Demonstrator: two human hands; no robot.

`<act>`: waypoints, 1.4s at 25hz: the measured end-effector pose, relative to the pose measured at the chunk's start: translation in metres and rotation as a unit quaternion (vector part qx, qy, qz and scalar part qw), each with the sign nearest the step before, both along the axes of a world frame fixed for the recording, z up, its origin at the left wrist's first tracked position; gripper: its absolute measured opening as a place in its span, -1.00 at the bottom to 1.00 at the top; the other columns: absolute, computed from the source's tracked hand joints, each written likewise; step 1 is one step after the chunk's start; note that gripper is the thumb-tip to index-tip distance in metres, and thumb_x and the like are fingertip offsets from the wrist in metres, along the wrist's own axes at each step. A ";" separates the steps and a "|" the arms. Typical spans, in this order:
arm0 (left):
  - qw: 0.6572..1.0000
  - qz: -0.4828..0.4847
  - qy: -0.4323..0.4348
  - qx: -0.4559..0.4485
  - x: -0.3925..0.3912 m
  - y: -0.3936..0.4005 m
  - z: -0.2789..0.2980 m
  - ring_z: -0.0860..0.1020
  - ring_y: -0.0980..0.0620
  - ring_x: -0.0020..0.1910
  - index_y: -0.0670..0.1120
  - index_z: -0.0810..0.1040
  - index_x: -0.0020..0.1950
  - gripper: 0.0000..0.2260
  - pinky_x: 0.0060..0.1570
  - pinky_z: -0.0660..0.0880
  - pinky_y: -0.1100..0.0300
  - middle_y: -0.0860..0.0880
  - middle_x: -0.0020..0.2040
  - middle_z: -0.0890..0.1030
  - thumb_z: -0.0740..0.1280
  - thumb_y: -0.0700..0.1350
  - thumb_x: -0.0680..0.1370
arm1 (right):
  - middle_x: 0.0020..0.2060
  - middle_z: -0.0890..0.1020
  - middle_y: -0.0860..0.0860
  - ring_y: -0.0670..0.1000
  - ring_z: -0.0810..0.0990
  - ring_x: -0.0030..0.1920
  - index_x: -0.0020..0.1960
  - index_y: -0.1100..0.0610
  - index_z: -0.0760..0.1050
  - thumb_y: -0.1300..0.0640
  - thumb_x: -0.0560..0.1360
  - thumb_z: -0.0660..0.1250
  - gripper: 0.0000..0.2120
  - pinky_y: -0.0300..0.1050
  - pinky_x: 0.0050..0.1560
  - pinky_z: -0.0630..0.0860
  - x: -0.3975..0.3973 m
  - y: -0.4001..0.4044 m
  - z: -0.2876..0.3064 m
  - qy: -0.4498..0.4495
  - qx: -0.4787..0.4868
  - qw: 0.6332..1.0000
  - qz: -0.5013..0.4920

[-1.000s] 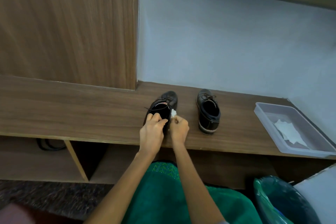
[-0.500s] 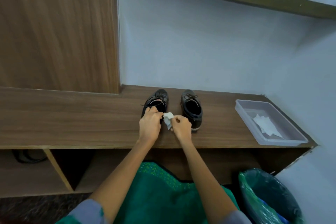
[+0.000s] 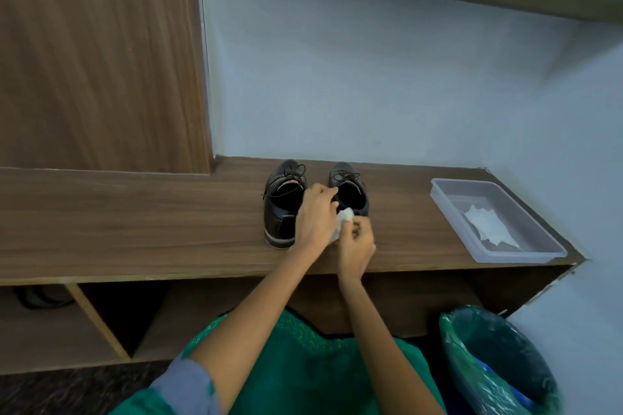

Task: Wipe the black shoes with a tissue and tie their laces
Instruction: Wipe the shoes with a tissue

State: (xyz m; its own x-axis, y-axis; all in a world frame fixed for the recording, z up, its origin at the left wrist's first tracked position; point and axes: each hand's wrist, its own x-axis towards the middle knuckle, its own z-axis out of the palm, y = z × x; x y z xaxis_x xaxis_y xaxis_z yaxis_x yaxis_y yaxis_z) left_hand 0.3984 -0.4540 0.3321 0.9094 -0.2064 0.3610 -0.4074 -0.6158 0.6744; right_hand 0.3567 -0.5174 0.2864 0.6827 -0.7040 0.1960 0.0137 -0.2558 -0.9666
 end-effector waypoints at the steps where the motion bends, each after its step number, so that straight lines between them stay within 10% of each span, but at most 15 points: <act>1: 0.996 -0.009 0.067 -0.057 0.000 -0.012 0.001 0.48 -0.03 0.19 -0.14 0.47 0.30 -0.71 0.15 0.47 0.09 -0.08 0.19 0.52 0.21 -0.19 0.59 | -0.29 0.53 -0.04 -0.10 0.48 -0.30 -0.08 0.13 0.48 0.23 0.55 0.19 -0.90 -0.20 -0.27 0.42 -0.002 -0.007 0.004 -0.043 0.040 0.997 -0.051; 5: 0.909 0.044 0.278 -0.308 0.005 -0.039 -0.006 0.41 0.10 -0.17 0.00 0.43 -0.24 -0.72 -0.06 0.34 0.17 0.06 -0.21 0.44 0.08 -0.18 0.62 | 0.03 0.56 0.02 -0.02 0.55 0.01 0.19 0.10 0.47 0.17 0.60 0.12 -0.77 -0.14 -0.01 0.47 0.011 -0.051 0.008 -0.036 0.234 0.966 -0.103; 9: 0.832 0.062 0.388 -0.392 0.024 -0.053 -0.014 0.37 -0.05 0.31 -0.13 0.39 0.35 -0.66 0.28 0.29 0.08 -0.08 0.31 0.43 0.05 -0.04 0.64 | 0.09 0.56 0.06 -0.03 0.54 -0.01 0.33 0.12 0.37 0.11 0.62 0.09 -0.69 -0.13 0.00 0.45 0.029 -0.072 0.006 0.073 0.254 0.964 0.022; 13: 0.856 -0.001 0.380 -0.350 0.031 -0.084 -0.031 0.47 -0.01 0.21 -0.01 0.56 0.06 -0.73 0.30 0.39 0.02 -0.02 0.20 0.53 0.09 0.02 0.62 | -0.04 0.50 0.05 -0.04 0.46 -0.15 0.19 0.15 0.38 0.09 0.63 0.06 -0.77 -0.10 -0.11 0.37 0.020 -0.101 0.009 0.094 0.175 0.980 -0.034; 16: 0.853 -0.065 0.398 -0.330 0.025 -0.119 -0.036 0.36 -0.04 0.38 -0.08 0.36 0.41 -0.58 0.39 0.30 0.00 -0.05 0.40 0.41 0.05 0.07 0.62 | 0.01 0.52 0.09 0.02 0.48 -0.07 0.22 0.18 0.37 0.11 0.63 0.05 -0.75 -0.07 -0.08 0.35 0.004 -0.133 0.004 0.096 0.110 0.988 -0.055; 22: 0.834 -0.072 0.427 -0.341 0.024 -0.156 -0.027 0.34 -0.07 0.39 -0.12 0.30 0.44 -0.52 0.41 0.28 -0.01 -0.09 0.43 0.37 0.00 0.12 0.62 | 0.17 0.51 0.12 0.11 0.49 0.15 0.34 0.17 0.32 0.11 0.63 0.06 -0.68 -0.10 0.04 0.34 0.006 -0.167 0.013 0.110 0.086 0.989 -0.054; 27: 0.866 -0.070 0.368 -0.332 0.027 -0.124 -0.008 0.44 0.08 -0.18 0.00 0.46 -0.11 -0.76 0.02 0.40 0.14 0.03 -0.18 0.46 0.07 0.02 0.64 | -0.09 0.53 0.06 0.01 0.50 -0.07 0.05 0.19 0.47 0.13 0.59 0.17 -0.83 -0.19 -0.09 0.36 0.010 -0.152 0.034 0.010 -0.022 0.991 -0.129; 32: 0.851 -0.103 0.313 -0.409 0.031 -0.050 0.022 0.53 0.11 -0.29 -0.25 0.52 0.20 -0.73 -0.42 0.51 0.33 -0.06 -0.18 0.58 0.24 -0.13 0.59 | -0.04 0.59 0.07 -0.08 0.52 -0.12 0.02 0.19 0.57 0.30 0.49 0.30 -0.86 -0.50 -0.17 0.41 0.038 -0.071 0.066 -0.012 -0.132 0.989 0.073; 35: 0.843 -0.071 0.283 -0.451 0.033 0.008 0.025 0.57 0.08 -0.23 -0.31 0.52 0.20 -0.75 -0.27 0.58 0.31 -0.10 -0.11 0.61 0.30 -0.25 0.54 | -0.08 0.65 0.03 -0.03 0.58 -0.07 0.00 0.15 0.58 0.34 0.46 0.27 -0.80 -0.30 -0.09 0.48 0.046 -0.019 0.074 -0.012 -0.087 0.989 0.120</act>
State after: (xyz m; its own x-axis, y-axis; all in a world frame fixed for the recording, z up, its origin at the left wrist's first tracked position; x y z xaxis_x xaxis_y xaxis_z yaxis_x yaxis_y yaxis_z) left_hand 0.4318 -0.4463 0.3568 0.9781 -0.2009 -0.0549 0.1111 0.2806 0.9534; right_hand 0.4031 -0.5362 0.3600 0.8195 -0.4762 0.3189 0.1175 -0.4049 -0.9068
